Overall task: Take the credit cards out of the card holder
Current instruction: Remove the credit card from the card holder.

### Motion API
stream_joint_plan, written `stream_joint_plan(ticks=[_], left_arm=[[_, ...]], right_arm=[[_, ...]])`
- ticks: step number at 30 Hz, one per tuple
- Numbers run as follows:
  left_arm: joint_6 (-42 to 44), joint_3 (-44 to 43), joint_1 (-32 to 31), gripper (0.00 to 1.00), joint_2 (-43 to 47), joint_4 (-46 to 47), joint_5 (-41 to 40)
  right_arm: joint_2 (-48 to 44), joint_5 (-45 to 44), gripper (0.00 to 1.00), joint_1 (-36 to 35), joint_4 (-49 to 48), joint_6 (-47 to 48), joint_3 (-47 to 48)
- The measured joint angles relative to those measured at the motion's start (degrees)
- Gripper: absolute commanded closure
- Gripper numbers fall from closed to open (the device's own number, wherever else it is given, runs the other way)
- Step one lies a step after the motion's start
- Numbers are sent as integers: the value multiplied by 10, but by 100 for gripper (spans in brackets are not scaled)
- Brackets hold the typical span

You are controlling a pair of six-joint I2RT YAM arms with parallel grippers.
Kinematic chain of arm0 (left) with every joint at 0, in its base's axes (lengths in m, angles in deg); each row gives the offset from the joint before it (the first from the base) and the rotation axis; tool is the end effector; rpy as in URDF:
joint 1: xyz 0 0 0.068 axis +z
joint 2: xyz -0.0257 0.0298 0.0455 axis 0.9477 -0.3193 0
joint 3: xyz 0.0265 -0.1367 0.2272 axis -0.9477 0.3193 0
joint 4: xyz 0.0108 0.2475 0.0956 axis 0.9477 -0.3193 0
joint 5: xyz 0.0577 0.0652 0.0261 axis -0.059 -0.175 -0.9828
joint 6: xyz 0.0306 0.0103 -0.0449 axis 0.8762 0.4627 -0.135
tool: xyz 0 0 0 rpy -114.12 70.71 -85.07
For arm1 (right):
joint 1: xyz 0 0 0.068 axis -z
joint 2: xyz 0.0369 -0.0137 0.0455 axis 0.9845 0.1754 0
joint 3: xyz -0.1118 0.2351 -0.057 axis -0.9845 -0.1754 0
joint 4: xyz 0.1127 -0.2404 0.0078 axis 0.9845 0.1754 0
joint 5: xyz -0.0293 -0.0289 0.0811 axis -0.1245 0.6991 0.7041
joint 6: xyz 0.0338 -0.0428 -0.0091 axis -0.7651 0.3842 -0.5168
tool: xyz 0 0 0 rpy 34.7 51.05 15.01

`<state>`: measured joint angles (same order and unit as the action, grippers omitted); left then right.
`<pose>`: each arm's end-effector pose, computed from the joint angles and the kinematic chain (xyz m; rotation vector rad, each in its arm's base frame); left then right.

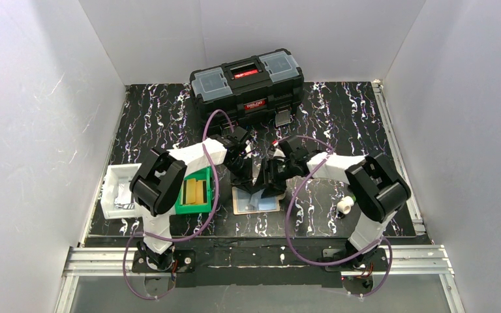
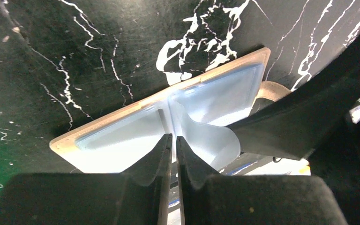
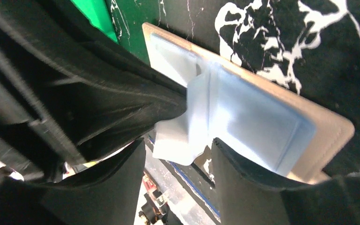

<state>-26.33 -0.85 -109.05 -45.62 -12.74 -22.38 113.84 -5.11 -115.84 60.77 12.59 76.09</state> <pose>0.2884 -0.2394 0.1578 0.1281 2.9552 -0.7742 0.2607 0.2176 0.1323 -0.0553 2.8031 1.3345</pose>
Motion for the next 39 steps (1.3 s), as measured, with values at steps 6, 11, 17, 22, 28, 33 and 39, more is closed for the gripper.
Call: stream_joint_plan(ticks=[6, 11, 17, 22, 28, 33, 39], left_arm=[[-7, 2, -4, 90, 0, 11, 29], [-16, -5, -20, 90, -1, 21, 56], [-23, -39, -31, 88, -44, 41, 72], [-29, -43, -29, 87, -79, 45, 99], [-19, -61, -30, 82, -75, 21, 83], [-7, -68, -19, 75, -28, -12, 54], [11, -67, 34, 60, 66, -39, 37]], right_arm=[[-94, -72, 30, 7, 75, 16, 0], [-184, -145, 29, 11, 138, 32, 0], [-210, -189, 31, 13, 181, 44, -2], [-207, -203, 31, 13, 206, 50, -7], [-206, -215, 31, 13, 223, 52, -7], [-196, -216, 31, 13, 234, 54, 0], [-170, -231, 29, -2, 250, 55, 39]])
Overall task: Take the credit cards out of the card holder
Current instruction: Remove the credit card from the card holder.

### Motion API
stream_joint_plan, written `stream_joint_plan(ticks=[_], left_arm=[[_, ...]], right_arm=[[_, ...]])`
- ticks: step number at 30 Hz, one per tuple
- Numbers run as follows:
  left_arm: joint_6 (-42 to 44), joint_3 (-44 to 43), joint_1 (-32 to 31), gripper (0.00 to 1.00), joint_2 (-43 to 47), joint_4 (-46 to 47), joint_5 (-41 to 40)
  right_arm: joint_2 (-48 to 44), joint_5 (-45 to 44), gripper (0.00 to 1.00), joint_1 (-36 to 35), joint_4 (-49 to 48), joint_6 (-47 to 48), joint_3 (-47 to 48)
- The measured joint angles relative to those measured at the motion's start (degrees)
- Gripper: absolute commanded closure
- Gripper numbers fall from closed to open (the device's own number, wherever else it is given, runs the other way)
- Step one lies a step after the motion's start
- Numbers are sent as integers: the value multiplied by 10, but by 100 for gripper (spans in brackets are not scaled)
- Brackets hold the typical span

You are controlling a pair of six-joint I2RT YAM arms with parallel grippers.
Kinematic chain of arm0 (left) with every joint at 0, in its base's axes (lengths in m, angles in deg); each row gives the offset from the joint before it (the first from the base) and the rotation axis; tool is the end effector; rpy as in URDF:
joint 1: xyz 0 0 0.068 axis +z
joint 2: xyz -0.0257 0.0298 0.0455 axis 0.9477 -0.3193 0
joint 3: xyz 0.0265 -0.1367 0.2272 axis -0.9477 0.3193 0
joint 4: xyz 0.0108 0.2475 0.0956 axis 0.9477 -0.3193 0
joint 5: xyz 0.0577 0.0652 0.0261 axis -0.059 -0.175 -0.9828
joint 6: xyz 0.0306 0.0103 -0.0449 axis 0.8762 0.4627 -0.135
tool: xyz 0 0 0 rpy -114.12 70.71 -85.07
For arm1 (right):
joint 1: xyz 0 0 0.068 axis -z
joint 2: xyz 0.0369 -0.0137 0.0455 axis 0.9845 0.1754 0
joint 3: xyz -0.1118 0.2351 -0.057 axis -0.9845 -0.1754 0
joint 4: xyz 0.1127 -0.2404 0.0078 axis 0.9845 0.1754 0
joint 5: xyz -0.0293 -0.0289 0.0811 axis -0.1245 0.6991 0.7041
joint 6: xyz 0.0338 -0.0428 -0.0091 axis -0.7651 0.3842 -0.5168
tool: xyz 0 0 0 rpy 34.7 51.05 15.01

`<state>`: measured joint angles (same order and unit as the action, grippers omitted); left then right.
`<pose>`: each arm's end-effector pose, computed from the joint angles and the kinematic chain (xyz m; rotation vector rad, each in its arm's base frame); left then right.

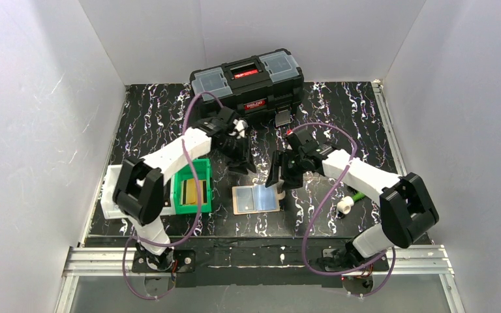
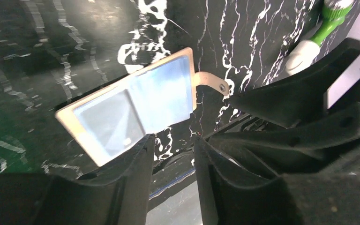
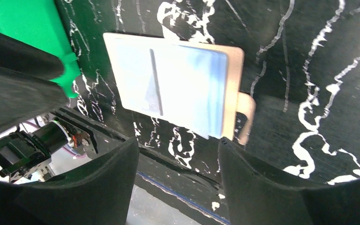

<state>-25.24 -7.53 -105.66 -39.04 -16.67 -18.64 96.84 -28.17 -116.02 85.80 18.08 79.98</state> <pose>0.3036 -0.2257 0.2307 0.1348 2.7871 -0.9389 0.2369 0.1849 0.2097 0.0176 2.7541 0.7881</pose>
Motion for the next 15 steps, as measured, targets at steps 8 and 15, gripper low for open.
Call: stream_joint_plan(ticks=[8, 15], left_arm=[[30, 40, 94, 41, 97, -49, -36], [39, 44, 132, 35, 139, -84, -62]], right_arm=[[74, -36, 23, -62, 27, 3, 90], [169, -82, 23, -120, 70, 8, 185]])
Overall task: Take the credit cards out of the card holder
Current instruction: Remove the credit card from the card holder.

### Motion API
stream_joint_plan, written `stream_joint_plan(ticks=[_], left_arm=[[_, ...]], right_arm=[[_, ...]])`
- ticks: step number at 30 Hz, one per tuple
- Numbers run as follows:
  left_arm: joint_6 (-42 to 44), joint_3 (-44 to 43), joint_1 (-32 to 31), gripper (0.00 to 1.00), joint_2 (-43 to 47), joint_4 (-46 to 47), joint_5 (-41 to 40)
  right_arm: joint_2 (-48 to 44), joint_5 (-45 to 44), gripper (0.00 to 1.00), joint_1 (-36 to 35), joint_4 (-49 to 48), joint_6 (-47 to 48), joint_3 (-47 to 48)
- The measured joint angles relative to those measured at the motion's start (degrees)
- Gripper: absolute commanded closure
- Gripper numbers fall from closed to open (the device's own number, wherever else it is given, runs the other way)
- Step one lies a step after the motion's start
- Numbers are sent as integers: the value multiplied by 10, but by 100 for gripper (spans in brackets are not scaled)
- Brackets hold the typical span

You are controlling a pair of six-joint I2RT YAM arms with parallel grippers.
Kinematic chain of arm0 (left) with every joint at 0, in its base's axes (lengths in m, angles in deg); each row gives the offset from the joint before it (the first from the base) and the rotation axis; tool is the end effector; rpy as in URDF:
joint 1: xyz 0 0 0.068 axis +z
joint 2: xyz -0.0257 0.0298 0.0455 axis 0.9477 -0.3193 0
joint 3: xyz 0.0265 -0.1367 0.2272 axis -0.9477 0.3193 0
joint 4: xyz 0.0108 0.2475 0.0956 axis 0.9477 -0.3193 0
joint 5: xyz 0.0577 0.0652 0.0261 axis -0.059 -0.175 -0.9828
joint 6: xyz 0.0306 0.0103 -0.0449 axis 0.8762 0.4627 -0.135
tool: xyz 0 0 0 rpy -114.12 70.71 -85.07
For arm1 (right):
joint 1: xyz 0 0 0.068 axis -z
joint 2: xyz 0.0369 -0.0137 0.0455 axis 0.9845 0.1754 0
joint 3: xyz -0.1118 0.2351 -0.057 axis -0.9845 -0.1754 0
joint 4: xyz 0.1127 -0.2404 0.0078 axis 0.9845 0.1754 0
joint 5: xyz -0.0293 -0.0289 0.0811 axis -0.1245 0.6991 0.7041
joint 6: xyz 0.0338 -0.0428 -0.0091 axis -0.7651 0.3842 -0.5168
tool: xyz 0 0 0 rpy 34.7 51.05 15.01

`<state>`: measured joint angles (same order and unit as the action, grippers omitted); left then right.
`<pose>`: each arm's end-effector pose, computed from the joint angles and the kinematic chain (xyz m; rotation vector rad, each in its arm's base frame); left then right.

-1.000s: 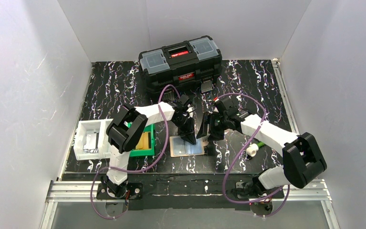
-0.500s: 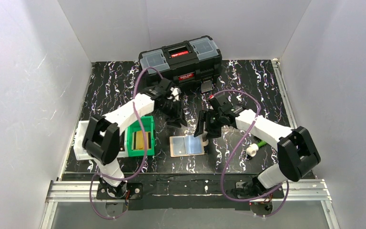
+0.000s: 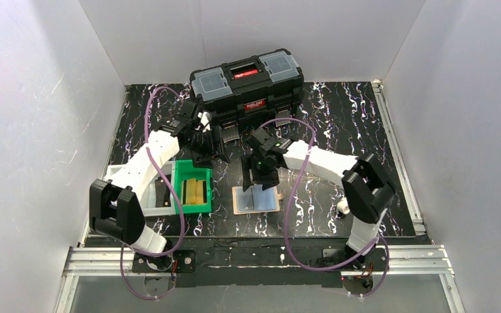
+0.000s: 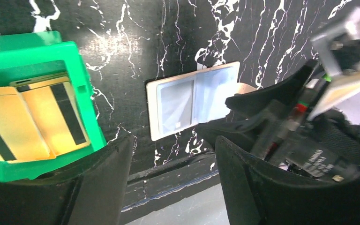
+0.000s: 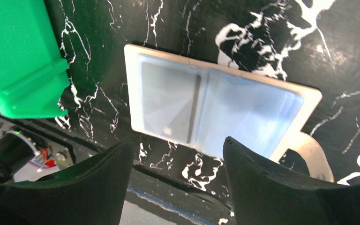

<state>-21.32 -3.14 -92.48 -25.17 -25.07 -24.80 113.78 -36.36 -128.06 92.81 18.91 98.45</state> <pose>0.2962 -0.1269 0.2771 -0.1244 2.6833 -0.7311 0.2429 0.2780 0.2069 -0.2308 2.8162 0.5983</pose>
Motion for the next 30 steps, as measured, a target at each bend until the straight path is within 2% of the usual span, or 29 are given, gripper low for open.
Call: stream_joint_plan(ticks=[6, 16, 22, 30], left_arm=[[0, 10, 20, 35, 23, -9, -8], [2, 29, 25, 34, 24, -10, -7], [8, 29, 27, 35, 24, -10, -4], [9, 35, 31, 35, 24, -9, 2]], right_arm=[[73, -56, 25, -41, 49, 5, 74], [123, -113, 27, -74, 108, 17, 137], [147, -115, 27, -91, 115, 18, 153], [192, -110, 35, -93, 134, 21, 180]])
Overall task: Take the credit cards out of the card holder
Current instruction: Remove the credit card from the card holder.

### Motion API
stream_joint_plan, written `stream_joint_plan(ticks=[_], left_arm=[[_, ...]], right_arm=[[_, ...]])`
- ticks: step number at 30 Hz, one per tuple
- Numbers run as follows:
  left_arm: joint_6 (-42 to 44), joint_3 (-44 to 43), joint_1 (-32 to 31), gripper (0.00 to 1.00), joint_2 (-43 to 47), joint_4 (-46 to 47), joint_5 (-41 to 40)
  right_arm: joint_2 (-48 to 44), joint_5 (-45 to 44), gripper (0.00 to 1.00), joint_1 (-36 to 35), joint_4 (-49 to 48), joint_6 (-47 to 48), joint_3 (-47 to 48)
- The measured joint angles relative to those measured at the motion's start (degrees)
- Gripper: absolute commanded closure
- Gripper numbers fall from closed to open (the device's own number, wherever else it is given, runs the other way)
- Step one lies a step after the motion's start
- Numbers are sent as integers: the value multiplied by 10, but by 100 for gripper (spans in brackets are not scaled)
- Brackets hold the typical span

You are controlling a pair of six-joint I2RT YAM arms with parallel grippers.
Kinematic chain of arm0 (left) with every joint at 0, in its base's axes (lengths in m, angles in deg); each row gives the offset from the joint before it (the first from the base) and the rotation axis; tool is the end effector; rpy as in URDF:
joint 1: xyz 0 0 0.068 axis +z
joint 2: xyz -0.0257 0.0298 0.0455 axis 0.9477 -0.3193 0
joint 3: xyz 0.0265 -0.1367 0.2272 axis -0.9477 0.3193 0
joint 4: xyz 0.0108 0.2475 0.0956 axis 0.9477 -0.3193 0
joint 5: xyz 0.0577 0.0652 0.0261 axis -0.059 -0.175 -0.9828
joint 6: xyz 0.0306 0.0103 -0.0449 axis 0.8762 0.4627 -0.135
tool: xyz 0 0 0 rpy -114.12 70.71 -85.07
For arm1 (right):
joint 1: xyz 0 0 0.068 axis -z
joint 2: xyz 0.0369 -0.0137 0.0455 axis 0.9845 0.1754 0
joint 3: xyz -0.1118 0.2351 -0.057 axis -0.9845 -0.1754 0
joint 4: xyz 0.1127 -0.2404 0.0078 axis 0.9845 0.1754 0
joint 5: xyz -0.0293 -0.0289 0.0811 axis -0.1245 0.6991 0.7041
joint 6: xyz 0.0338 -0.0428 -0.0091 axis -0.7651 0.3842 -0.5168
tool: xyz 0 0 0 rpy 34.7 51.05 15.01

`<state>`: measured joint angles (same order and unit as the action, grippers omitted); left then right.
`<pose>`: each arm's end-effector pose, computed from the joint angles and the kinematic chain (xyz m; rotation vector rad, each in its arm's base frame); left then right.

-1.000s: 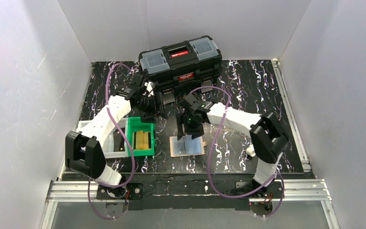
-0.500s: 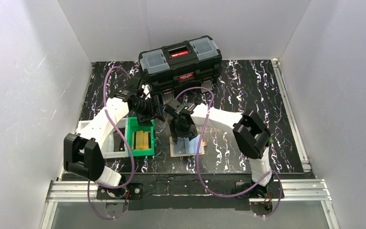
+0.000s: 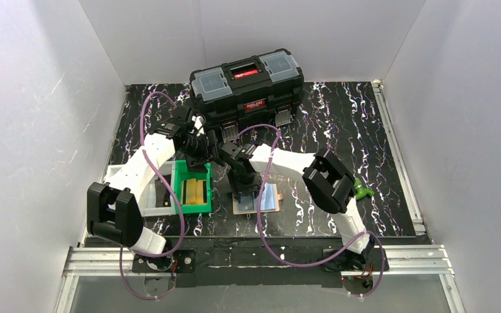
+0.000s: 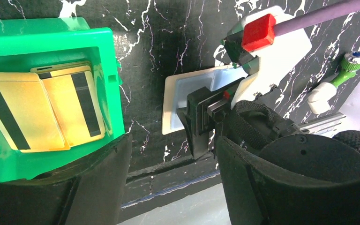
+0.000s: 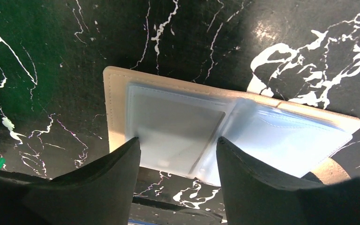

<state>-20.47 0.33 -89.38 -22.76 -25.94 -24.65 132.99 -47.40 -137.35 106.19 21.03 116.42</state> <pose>0.2893 -0.1065 0.2697 -0.1854 2.7015 -0.7021 0.2291 0.3539 0.1615 -0.4762 2.8990 0.1679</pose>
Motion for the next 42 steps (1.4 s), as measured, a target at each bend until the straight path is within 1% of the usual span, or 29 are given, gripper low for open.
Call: stream_joint_plan(ticks=[4, 10, 14, 16, 21, 27, 31, 37, 42], left_arm=[[-1, 2, 5, 35, 0, 2, -1], [-2, 6, 5, 35, 0, 4, 4], [-4, 14, 3, 41, 0, 6, 10], [-5, 20, 2, 45, 0, 10, 18], [-7, 32, -15, 51, -4, 14, 27], [-21, 38, -90, 56, -38, 35, 33], [-33, 40, -129, 57, -81, 56, 35], [-42, 55, -143, 59, -132, 84, 34], [-43, 67, -146, 61, -148, 105, 37]], right_arm=[[15, 9, 49, 0, 17, 5, 21], [17, 19, 72, 4, 32, 16, 17], [1, 49, 83, 20, 14, 14, -17], [-10, 69, 86, 31, -2, 12, -39], [-35, 127, 88, 60, -56, 11, -91], [-49, 197, 89, 91, -104, 10, -134], [-54, 230, 89, 105, -128, 8, -154], [-60, 266, 90, 120, -160, 4, -180], [-62, 291, 90, 126, -183, -5, -195]])
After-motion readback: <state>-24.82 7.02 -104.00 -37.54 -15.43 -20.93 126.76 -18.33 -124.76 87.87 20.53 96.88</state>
